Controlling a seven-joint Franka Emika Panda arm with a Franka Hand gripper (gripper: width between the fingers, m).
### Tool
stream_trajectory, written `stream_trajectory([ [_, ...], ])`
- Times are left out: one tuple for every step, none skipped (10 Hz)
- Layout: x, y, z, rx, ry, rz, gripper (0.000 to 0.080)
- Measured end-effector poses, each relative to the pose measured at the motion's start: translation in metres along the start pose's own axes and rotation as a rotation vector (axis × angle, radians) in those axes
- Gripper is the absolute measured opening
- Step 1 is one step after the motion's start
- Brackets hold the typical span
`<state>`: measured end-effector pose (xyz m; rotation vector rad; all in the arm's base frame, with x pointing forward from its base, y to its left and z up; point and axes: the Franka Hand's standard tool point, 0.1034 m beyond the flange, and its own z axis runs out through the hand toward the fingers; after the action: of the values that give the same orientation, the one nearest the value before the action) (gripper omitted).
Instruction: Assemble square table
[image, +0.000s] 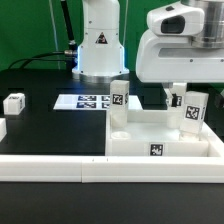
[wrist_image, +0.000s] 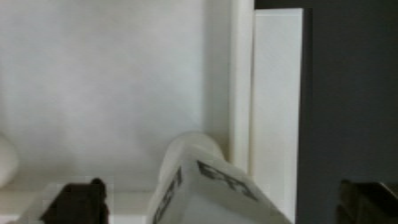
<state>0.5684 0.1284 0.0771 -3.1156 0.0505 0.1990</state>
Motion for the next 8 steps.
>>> stream_trajectory([
  [0.0005, 0.0001, 0.0003, 0.0, 0.002, 0.0, 0.0649],
  [0.0005, 0.0003, 0.0005, 0.0, 0.002, 0.001, 0.064],
  [0.0005, 0.0004, 0.0006, 0.0, 0.001, 0.006, 0.064],
  [0.0004, 0.0005, 0.0008, 0.0, 0.001, 0.024, 0.0456],
  [0.0005, 0.0007, 0.0008, 0.0, 0.001, 0.024, 0.0456],
  [0.001, 0.0027, 0.0007, 0.0, 0.001, 0.077, 0.0291],
  [0.0007, 0.0018, 0.0009, 0.0, 0.001, 0.167, 0.0293],
  [0.0006, 0.0014, 0.001, 0.0, 0.001, 0.226, 0.0293],
])
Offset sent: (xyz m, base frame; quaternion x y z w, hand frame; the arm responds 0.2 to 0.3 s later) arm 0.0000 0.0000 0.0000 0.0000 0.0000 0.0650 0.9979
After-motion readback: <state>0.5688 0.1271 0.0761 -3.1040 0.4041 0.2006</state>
